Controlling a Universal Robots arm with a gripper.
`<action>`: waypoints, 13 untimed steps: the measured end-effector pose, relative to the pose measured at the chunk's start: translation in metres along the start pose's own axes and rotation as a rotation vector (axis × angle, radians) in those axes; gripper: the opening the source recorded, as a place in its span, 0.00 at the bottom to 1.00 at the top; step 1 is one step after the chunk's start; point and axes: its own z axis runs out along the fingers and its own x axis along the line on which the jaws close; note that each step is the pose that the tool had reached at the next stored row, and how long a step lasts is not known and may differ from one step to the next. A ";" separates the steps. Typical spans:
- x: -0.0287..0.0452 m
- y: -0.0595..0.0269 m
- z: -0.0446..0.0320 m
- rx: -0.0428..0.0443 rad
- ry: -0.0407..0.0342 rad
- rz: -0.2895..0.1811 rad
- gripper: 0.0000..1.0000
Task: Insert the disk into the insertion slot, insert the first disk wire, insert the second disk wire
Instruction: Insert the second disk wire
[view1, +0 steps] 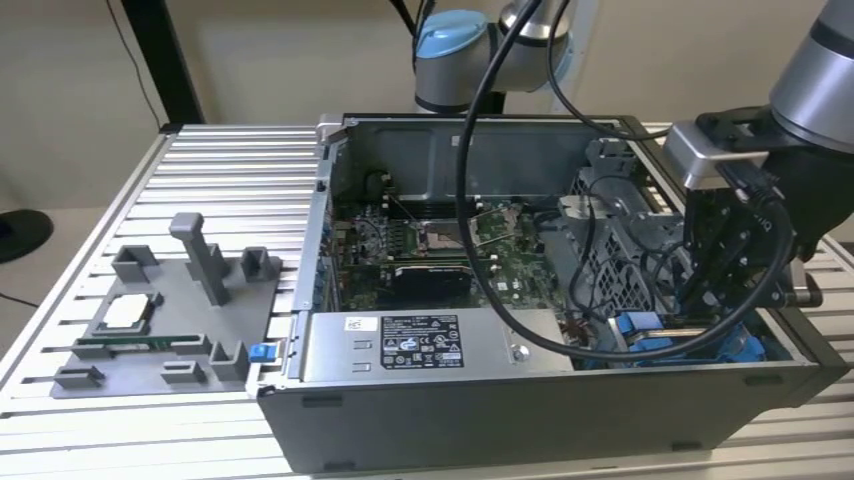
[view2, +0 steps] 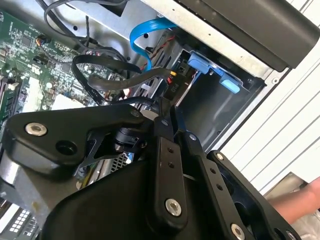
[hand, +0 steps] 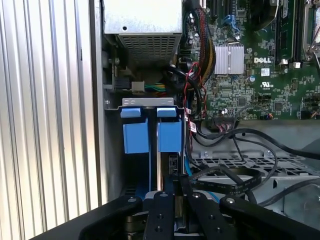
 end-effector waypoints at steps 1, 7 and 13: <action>0.0000 0.0000 0.0002 0.0000 0.0001 0.000 0.00; 0.0000 0.0000 0.0013 0.0004 0.0000 0.000 0.00; 0.0000 0.0000 0.0026 0.0026 -0.0001 0.000 0.00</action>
